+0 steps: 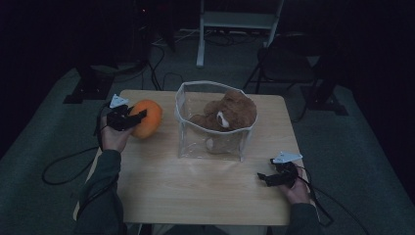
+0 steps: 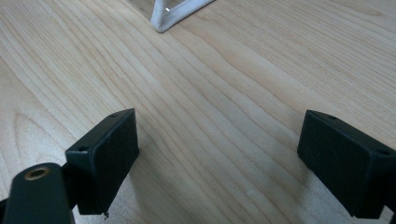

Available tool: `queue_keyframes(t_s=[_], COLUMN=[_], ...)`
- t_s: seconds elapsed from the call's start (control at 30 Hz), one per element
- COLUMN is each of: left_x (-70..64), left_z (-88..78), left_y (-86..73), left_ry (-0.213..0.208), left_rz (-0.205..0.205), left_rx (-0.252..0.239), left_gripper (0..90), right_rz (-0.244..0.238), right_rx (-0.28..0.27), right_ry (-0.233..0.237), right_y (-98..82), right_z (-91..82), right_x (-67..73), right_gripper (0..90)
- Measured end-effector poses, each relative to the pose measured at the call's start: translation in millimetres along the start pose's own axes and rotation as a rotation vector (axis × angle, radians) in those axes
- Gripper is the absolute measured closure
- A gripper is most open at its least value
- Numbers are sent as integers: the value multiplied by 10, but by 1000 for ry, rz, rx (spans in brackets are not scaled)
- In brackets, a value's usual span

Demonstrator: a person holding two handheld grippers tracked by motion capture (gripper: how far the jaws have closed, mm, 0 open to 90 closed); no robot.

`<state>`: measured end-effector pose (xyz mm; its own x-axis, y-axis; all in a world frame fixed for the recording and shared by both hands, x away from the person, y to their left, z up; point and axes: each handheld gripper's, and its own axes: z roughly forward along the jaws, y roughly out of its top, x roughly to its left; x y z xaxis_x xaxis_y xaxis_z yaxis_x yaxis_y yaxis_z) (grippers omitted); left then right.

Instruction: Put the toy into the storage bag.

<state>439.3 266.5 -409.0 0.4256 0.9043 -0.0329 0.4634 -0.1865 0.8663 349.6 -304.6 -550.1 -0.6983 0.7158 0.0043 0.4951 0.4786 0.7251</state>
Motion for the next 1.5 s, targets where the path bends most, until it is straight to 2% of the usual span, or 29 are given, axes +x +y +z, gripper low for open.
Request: queue_keyframes(t_s=[0.93, 1.5], left_x=[-77, -85], left_z=[-114, -232], left_y=[308, 541], left_ry=[-9, -13], left_rz=[43, 49], left_rx=[-47, -105], left_gripper=[546, 546], right_rz=[0, 0], right_rx=[0, 0], right_ry=[0, 0], right_y=[0, 0], right_z=[0, 0], right_x=[0, 0], right_gripper=[117, 117])
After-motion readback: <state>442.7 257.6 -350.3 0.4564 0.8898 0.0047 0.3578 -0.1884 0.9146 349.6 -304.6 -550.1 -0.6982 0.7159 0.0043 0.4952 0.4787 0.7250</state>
